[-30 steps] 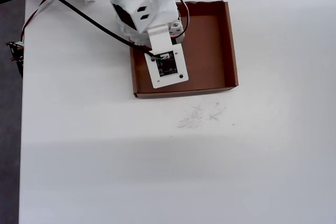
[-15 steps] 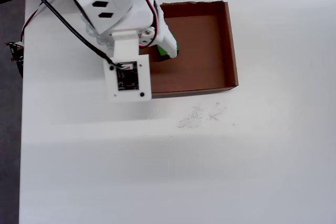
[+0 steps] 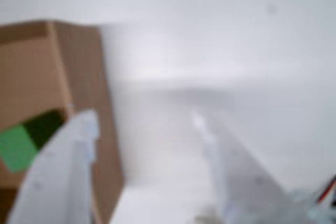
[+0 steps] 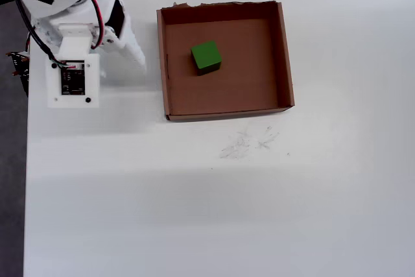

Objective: Grasp a green cube and put it in a box.

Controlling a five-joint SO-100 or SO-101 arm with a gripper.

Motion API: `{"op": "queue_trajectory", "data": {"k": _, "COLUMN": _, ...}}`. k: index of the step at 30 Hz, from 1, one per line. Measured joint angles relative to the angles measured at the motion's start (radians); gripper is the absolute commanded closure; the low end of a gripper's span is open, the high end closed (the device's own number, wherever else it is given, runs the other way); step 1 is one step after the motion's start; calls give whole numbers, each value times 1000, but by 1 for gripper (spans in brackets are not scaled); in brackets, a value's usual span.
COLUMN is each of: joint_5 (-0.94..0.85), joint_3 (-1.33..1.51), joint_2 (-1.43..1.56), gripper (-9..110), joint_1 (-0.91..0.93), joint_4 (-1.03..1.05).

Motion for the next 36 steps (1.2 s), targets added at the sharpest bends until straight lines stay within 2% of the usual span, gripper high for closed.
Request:
{"op": "queue_trajectory", "data": {"k": 5, "joint_5": -78, "joint_3": 195, "joint_2": 362, "gripper": 79, "joint_1": 63, "joint_4": 141}}
{"op": "queue_trajectory", "data": {"k": 9, "joint_5": -106, "joint_3": 267, "joint_2": 453, "gripper": 79, "joint_1": 66, "joint_4": 206}}
{"op": "queue_trajectory", "data": {"k": 24, "joint_5": -112, "joint_3": 316, "joint_2": 491, "gripper": 82, "joint_1": 72, "joint_4": 318}}
{"op": "queue_trajectory", "data": {"k": 36, "joint_5": -109, "joint_3": 316, "joint_2": 491, "gripper": 83, "joint_1": 72, "joint_4": 322}}
